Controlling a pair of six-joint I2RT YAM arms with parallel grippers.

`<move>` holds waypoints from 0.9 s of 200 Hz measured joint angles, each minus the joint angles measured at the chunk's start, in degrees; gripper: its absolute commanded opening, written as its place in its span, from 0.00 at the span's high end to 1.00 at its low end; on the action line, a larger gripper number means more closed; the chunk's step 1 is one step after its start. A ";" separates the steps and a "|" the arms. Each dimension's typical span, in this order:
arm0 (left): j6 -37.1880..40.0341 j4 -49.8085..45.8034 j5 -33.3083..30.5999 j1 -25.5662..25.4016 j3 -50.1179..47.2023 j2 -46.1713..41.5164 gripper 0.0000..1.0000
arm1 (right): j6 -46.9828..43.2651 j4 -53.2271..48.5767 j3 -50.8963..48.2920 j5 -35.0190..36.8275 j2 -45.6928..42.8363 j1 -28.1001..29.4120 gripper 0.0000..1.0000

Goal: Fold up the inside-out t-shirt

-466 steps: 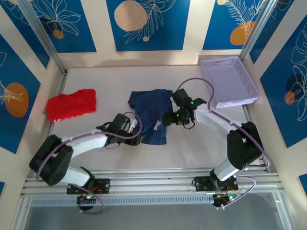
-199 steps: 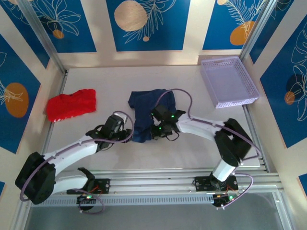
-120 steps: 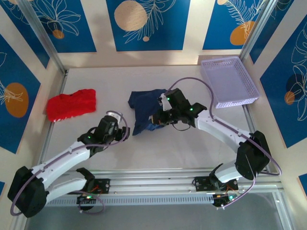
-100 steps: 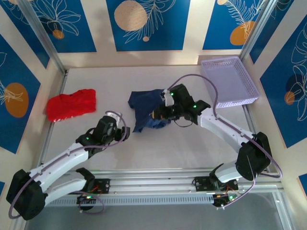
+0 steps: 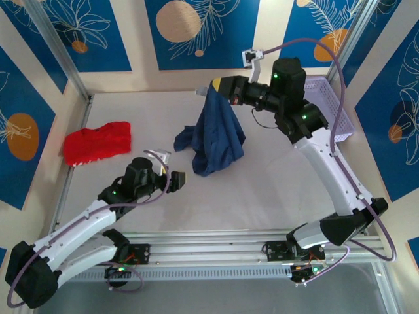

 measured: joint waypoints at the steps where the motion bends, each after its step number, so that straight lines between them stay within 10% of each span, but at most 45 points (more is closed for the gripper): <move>1: -0.02 0.15 0.11 0.00 0.00 0.07 0.20 | 0.00 0.00 0.11 0.02 0.07 -0.02 1.00; 101: 6.97 11.91 9.22 -3.41 0.13 19.56 0.20 | -0.17 -3.61 5.03 -0.20 6.97 -4.26 1.00; 180: 10.86 17.00 -1.66 -1.44 0.13 26.69 0.20 | -0.42 -4.09 5.05 -1.57 7.02 -5.25 1.00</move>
